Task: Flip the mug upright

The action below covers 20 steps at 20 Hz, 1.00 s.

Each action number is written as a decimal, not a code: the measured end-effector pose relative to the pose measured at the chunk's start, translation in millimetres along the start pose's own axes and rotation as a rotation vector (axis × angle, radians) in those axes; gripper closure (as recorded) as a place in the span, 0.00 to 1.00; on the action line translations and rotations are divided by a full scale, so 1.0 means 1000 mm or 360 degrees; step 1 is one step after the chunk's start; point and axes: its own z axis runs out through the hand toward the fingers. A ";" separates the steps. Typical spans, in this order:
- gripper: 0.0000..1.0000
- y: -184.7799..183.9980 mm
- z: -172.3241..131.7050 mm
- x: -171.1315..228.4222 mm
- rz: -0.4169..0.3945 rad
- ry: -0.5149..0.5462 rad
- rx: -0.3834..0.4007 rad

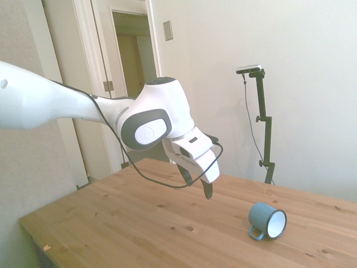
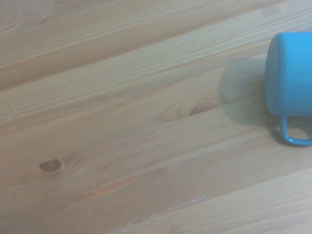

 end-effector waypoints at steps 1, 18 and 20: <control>0.00 -0.001 -0.003 0.007 0.0029 0.0000 0.0026; 0.00 0.056 0.057 0.202 0.0339 -0.0025 0.0167; 0.00 0.054 0.067 0.207 0.0342 -0.0089 0.0189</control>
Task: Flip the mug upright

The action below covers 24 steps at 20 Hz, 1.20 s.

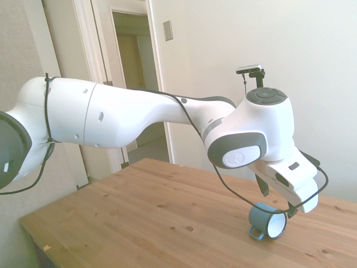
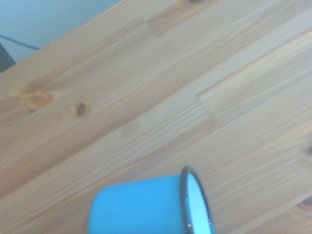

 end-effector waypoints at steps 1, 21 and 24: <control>0.00 -0.001 0.005 0.003 0.0001 -0.0023 0.0002; 0.00 -0.016 0.085 0.013 -0.0047 -0.0563 0.0120; 0.00 -0.013 0.084 0.019 -0.0063 -0.0621 0.0151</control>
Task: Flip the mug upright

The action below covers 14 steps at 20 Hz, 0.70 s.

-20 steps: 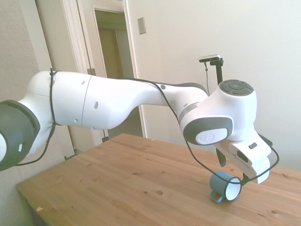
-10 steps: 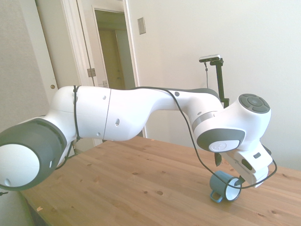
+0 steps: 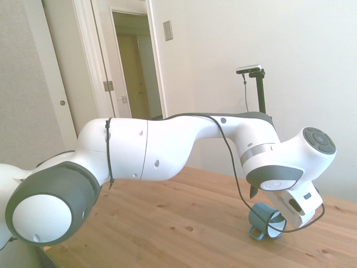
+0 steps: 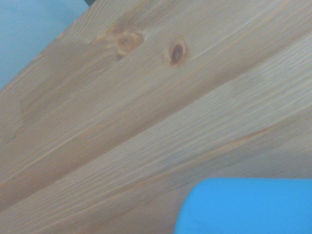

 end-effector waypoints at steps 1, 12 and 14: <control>0.00 0.000 -0.001 0.001 -0.0005 -0.0015 0.0009; 1.00 -0.012 0.015 -0.003 -0.0064 -0.0153 0.0025; 1.00 -0.013 0.018 -0.004 -0.0069 -0.0177 0.0018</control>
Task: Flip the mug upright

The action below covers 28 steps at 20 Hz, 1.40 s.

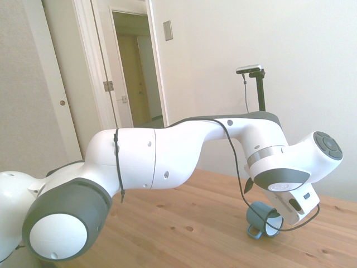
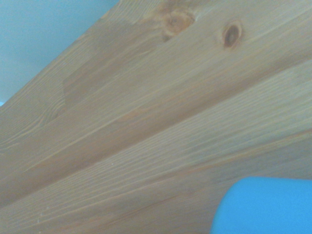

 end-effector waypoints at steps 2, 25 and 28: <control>1.00 -0.001 0.002 0.000 -0.0005 -0.0012 -0.0003; 1.00 -0.005 -0.005 -0.004 0.0001 -0.0071 -0.0025; 1.00 -0.009 -0.010 -0.007 -0.0003 -0.0069 -0.0025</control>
